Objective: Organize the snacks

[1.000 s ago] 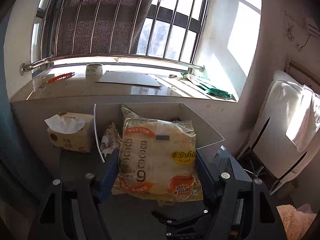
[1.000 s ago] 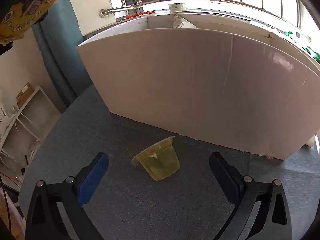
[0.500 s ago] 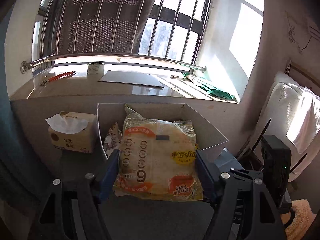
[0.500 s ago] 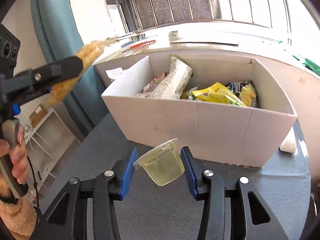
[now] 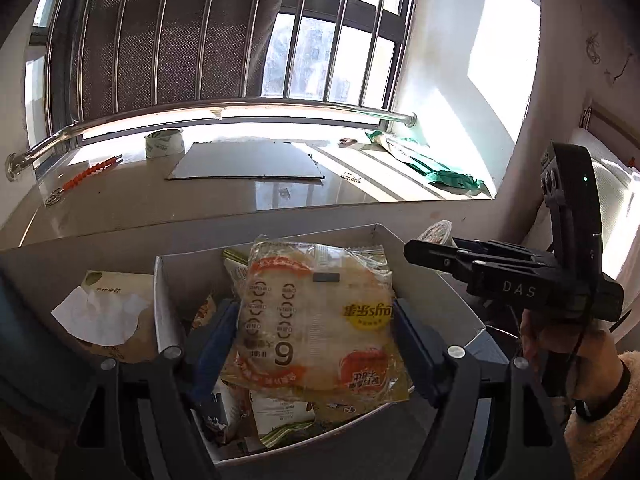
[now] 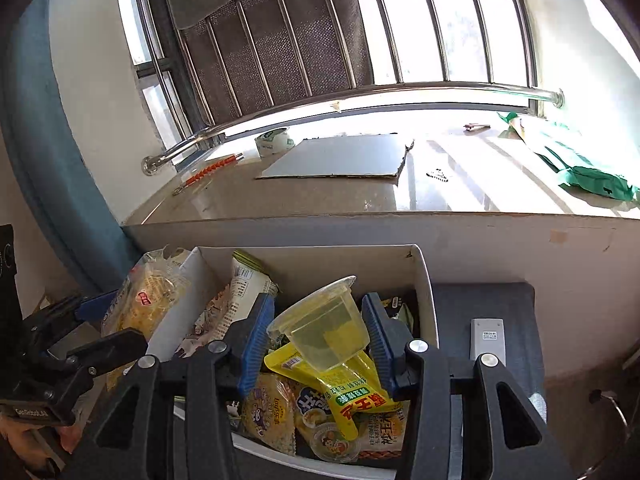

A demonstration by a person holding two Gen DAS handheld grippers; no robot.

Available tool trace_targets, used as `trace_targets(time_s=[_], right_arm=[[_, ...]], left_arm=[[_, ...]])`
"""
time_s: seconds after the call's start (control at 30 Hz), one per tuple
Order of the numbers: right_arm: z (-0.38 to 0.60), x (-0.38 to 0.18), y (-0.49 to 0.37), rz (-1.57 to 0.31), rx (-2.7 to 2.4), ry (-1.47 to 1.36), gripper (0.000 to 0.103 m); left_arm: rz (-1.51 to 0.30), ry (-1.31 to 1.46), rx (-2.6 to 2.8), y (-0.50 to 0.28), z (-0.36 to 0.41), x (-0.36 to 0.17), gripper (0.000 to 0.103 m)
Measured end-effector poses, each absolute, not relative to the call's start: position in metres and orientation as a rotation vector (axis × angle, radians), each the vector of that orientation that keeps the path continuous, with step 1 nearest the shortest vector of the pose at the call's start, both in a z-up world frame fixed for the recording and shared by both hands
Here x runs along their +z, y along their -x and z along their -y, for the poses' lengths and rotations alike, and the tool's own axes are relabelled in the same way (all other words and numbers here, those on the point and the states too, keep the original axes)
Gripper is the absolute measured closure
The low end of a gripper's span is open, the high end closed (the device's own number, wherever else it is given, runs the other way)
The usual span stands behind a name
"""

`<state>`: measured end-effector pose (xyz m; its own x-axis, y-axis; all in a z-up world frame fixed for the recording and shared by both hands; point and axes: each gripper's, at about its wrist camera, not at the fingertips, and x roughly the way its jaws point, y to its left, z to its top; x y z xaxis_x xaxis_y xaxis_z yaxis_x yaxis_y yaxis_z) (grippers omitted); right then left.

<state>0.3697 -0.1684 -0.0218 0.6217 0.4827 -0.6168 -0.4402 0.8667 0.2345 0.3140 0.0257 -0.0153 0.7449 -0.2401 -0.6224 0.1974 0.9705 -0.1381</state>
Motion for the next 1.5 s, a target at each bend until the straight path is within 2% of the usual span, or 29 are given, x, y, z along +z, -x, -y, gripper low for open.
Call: trace_targets(time_s=[0.03,0.07,0.27,0.47,0.6,0.9,1.07,1.23,1.5], right_arm=[[0.168,-0.023,-0.377,-0.747,0.520,-0.071,0.015],[0.165,-0.029,-0.384,-0.763,0.502,-0.079,0.000],[0.178,-0.033,-0.366,-0.721,0.413,-0.097,0.000],[0.158,-0.018,-0.311,-0.534,0.344,0.172,0.000],[0.159,-0.007,-0.270,-0.471,0.462,0.141,0.000],[0.180,-0.004,-0.182,-0.471,0.490,0.076,0.000],[0.198,-0.012,-0.138,-0.542,0.537,0.006,0.000],[0.203,-0.025,-0.089,-0.532,0.501,0.050,0.000],[0.209,-0.026,-0.068,-0.532,0.520,0.057,0.000]], left_arm=[[-0.707,0.040,-0.215,-0.319,-0.024,-0.017,0.002],[-0.712,0.030,-0.188,-0.320,-0.025,-0.018,0.000],[-0.721,0.069,-0.149,-0.310,-0.040,-0.028,0.000],[-0.603,0.007,-0.110,-0.270,-0.034,-0.018,0.000],[-0.541,0.040,-0.066,-0.237,-0.033,-0.007,0.000],[-0.584,0.066,-0.034,-0.155,-0.019,-0.006,0.000],[-0.575,0.072,-0.033,-0.102,-0.007,-0.013,0.000],[-0.590,0.107,0.003,-0.055,0.002,-0.027,0.000],[-0.583,0.125,-0.006,-0.034,0.006,-0.029,0.000]])
